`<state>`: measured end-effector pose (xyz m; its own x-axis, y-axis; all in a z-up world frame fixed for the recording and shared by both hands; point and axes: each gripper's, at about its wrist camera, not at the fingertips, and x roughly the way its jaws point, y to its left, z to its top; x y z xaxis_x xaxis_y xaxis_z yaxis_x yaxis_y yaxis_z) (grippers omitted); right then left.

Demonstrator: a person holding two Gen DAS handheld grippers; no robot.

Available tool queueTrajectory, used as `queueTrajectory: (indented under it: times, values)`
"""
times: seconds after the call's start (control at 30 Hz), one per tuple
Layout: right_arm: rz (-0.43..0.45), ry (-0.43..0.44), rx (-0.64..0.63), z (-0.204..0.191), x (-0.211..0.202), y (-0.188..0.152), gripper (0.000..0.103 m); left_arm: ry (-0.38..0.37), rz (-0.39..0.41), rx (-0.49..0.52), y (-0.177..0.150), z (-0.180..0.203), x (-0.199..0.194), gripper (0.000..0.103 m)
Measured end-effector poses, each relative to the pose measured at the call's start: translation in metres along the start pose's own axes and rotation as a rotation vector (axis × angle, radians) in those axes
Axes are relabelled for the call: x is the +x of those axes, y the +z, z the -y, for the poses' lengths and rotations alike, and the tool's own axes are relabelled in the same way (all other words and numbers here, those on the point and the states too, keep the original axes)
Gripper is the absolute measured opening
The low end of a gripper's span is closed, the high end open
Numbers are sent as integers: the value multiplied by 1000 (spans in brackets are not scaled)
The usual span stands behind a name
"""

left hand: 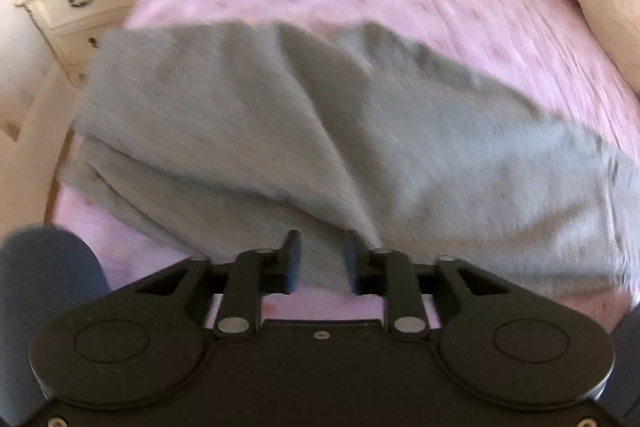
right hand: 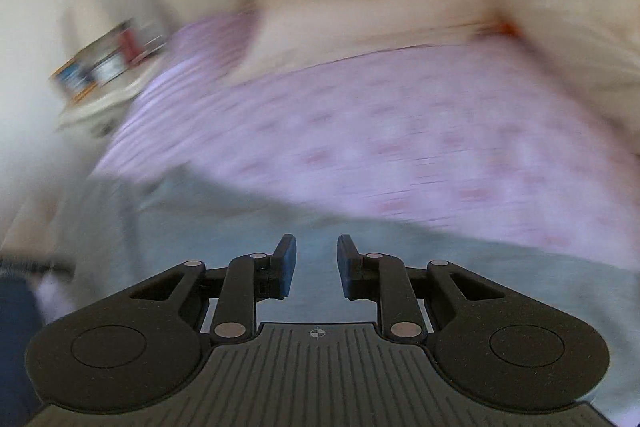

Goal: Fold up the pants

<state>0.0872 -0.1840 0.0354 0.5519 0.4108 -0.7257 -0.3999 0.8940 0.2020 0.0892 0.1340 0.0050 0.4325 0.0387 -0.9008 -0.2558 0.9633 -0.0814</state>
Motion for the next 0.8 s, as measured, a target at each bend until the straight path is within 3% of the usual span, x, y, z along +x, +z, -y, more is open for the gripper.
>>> queueTrajectory:
  times: [0.07, 0.3, 0.47, 0.8]
  values:
    - [-31, 70, -54, -35, 20, -5, 22, 28, 32, -27, 16, -22, -6, 50]
    - [-94, 240, -304, -138, 60, -30, 26, 176, 89, -115, 63, -109, -5, 51]
    - [-95, 305, -392, -172, 72, -41, 27, 242, 84, -153, 80, -161, 10, 55]
    - [-30, 258, -616, -197, 80, -55, 27, 152, -11, -135, 90, -175, 59, 63]
